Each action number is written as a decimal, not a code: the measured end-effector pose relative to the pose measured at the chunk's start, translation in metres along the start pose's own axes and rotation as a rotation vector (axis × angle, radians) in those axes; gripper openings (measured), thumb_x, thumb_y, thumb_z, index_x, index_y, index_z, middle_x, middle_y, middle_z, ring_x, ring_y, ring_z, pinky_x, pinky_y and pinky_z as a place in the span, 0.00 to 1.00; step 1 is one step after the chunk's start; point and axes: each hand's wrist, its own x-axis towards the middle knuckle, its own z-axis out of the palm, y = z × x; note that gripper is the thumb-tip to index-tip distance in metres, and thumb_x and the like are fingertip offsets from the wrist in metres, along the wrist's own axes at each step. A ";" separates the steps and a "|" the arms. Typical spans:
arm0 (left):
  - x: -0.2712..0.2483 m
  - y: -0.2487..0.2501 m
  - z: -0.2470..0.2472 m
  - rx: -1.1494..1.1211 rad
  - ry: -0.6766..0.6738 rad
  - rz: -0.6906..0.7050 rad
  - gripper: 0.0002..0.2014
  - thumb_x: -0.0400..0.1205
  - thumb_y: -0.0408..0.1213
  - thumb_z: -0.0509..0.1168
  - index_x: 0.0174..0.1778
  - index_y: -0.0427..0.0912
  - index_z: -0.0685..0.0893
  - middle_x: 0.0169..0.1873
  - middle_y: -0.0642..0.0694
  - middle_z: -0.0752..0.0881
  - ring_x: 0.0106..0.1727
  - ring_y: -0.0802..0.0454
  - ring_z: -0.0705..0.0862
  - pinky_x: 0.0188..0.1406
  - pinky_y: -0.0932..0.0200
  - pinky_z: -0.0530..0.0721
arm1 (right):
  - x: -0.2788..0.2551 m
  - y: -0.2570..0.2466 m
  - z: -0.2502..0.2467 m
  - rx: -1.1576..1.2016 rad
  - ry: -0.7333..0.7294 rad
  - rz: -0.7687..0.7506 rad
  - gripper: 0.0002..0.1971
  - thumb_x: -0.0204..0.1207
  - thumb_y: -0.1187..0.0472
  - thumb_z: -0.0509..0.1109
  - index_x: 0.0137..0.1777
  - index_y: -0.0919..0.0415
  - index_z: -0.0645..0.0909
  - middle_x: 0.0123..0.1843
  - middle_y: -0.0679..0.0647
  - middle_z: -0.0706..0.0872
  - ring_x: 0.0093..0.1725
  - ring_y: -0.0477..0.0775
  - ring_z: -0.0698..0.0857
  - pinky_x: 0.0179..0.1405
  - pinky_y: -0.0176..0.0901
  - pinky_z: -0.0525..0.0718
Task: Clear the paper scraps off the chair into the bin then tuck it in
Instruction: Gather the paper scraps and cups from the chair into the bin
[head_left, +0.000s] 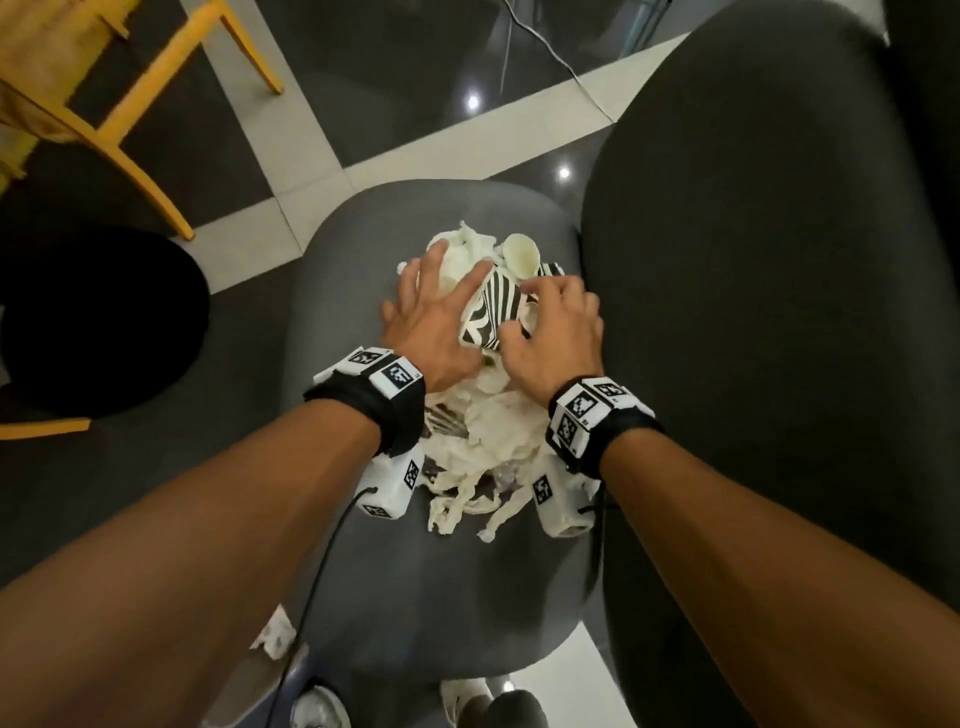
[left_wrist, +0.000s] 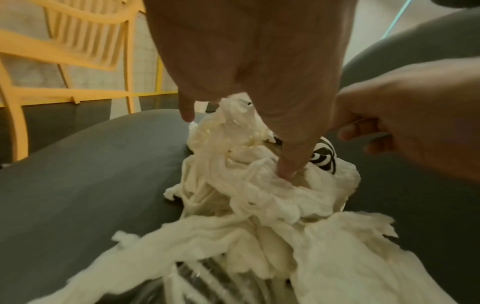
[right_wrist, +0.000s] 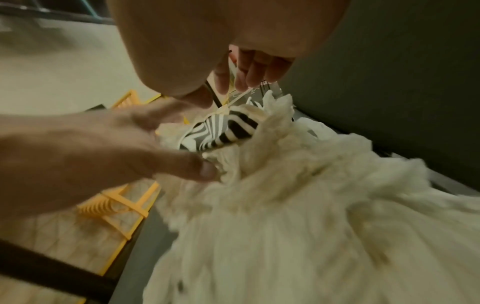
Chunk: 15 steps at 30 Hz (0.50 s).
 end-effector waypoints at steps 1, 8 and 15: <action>0.008 0.001 0.003 -0.007 -0.039 0.005 0.47 0.69 0.45 0.77 0.82 0.68 0.60 0.86 0.49 0.47 0.86 0.36 0.50 0.76 0.29 0.63 | 0.010 0.000 -0.002 0.021 0.010 0.020 0.21 0.72 0.52 0.65 0.66 0.50 0.78 0.67 0.53 0.75 0.68 0.58 0.72 0.71 0.53 0.72; -0.004 -0.017 0.022 -0.271 0.158 -0.023 0.15 0.80 0.30 0.64 0.61 0.43 0.86 0.57 0.43 0.81 0.57 0.46 0.80 0.52 0.64 0.71 | 0.065 0.006 0.004 -0.188 -0.280 0.168 0.26 0.79 0.46 0.56 0.74 0.53 0.77 0.78 0.58 0.74 0.75 0.67 0.70 0.73 0.59 0.68; -0.056 -0.044 -0.005 -0.517 0.370 -0.138 0.04 0.78 0.34 0.62 0.45 0.45 0.81 0.43 0.49 0.84 0.44 0.50 0.82 0.42 0.58 0.80 | 0.045 -0.021 -0.005 -0.175 -0.069 -0.020 0.24 0.82 0.44 0.54 0.72 0.53 0.78 0.73 0.54 0.80 0.71 0.64 0.76 0.71 0.61 0.68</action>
